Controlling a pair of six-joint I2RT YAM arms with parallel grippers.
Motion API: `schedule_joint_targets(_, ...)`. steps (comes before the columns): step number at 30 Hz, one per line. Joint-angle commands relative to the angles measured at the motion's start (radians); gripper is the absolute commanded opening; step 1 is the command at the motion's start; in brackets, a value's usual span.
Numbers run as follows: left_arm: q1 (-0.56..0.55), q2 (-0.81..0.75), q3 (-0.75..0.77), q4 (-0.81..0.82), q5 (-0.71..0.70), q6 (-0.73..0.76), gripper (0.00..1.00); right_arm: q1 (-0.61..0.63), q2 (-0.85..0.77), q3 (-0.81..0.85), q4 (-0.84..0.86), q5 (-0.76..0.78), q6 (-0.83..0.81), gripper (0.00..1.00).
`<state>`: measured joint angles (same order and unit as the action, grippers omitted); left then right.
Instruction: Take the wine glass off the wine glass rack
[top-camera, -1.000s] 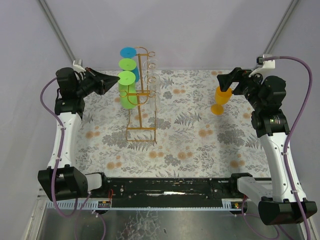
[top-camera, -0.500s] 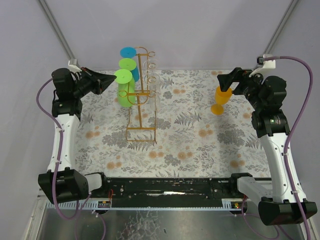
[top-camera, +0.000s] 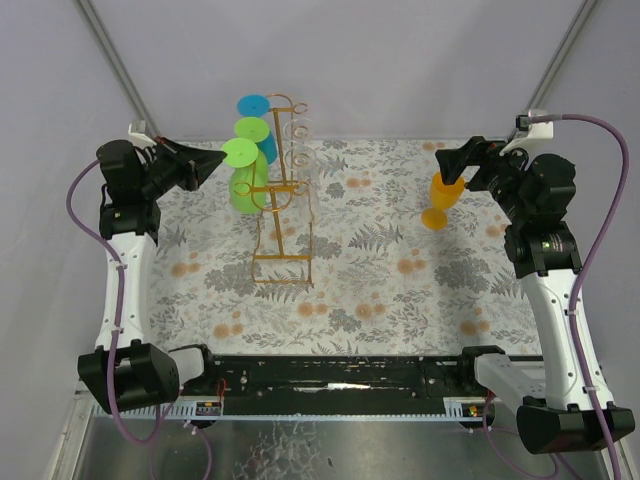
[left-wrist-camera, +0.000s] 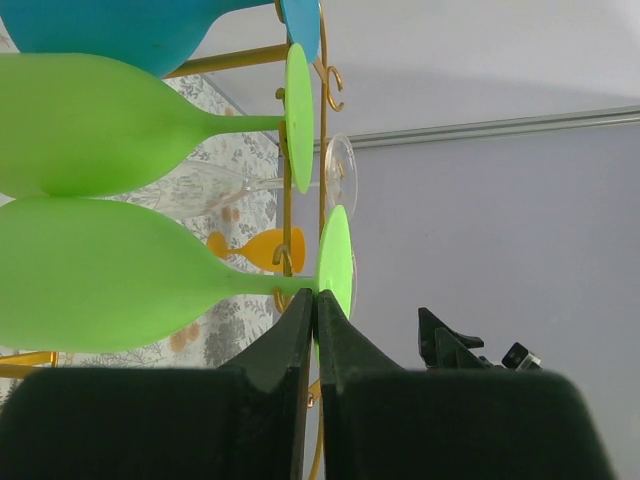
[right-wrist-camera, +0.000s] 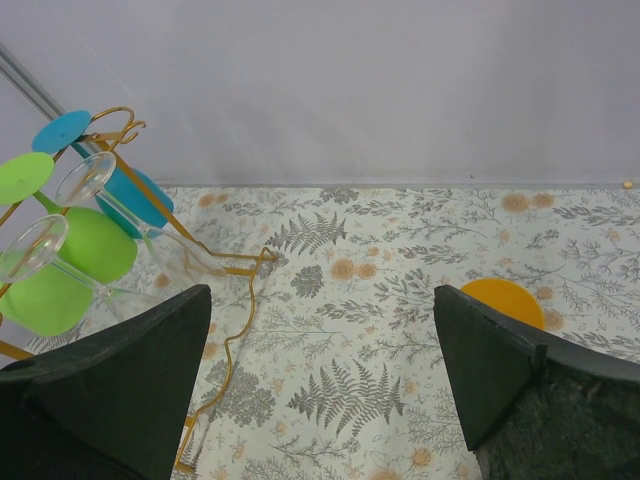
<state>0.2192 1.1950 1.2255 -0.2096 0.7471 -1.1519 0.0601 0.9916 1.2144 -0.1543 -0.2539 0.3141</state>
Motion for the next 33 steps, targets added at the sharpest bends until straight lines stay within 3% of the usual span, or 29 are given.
schedule_joint_targets(1,0.015,-0.019,-0.012,0.043,-0.005,-0.010,0.00,0.005,-0.018,0.036,0.015,0.001,-0.012,0.99)
schedule_joint_targets(24,0.016,0.015,0.000,0.088,-0.031,-0.025,0.00,0.006,-0.024,0.028,0.010,0.005,-0.023,0.99)
schedule_joint_targets(33,0.067,-0.062,0.032,0.063,-0.057,0.018,0.00,0.006,-0.028,0.028,0.002,0.012,-0.031,0.99)
